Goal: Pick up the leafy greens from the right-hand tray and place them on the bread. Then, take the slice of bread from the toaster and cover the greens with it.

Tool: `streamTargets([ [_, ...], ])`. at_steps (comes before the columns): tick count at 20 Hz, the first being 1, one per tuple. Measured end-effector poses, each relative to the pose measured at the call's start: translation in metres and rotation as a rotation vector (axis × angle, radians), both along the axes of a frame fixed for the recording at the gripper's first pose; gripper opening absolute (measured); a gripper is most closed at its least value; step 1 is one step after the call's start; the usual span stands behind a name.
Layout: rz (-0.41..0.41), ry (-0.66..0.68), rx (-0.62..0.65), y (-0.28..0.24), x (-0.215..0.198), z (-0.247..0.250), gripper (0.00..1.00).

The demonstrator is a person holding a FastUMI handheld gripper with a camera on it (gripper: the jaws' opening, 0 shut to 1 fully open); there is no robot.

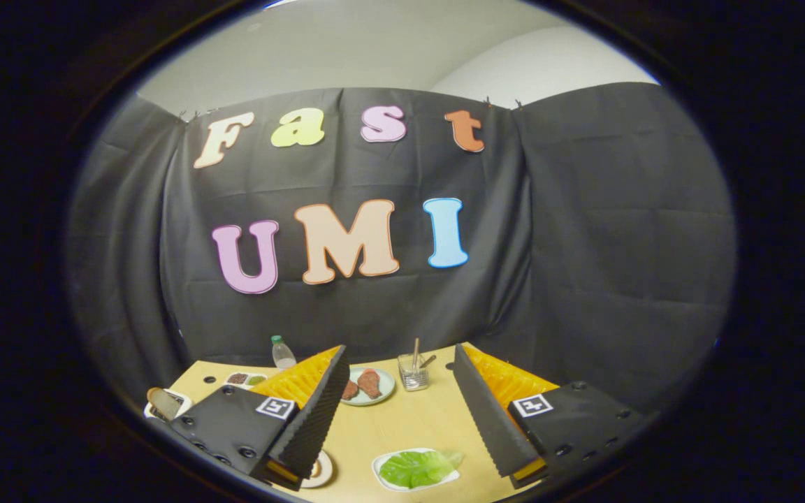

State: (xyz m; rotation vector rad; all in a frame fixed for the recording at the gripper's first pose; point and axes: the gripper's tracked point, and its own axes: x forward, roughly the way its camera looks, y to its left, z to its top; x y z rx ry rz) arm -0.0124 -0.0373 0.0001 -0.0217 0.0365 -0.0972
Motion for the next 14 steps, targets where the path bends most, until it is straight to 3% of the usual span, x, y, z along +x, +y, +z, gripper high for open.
streamTargets([
  [5,0.061,0.078,0.013,-0.011,0.013,-0.026,0.97],
  [14,0.215,0.35,0.012,-0.045,0.05,-0.119,0.97],
])
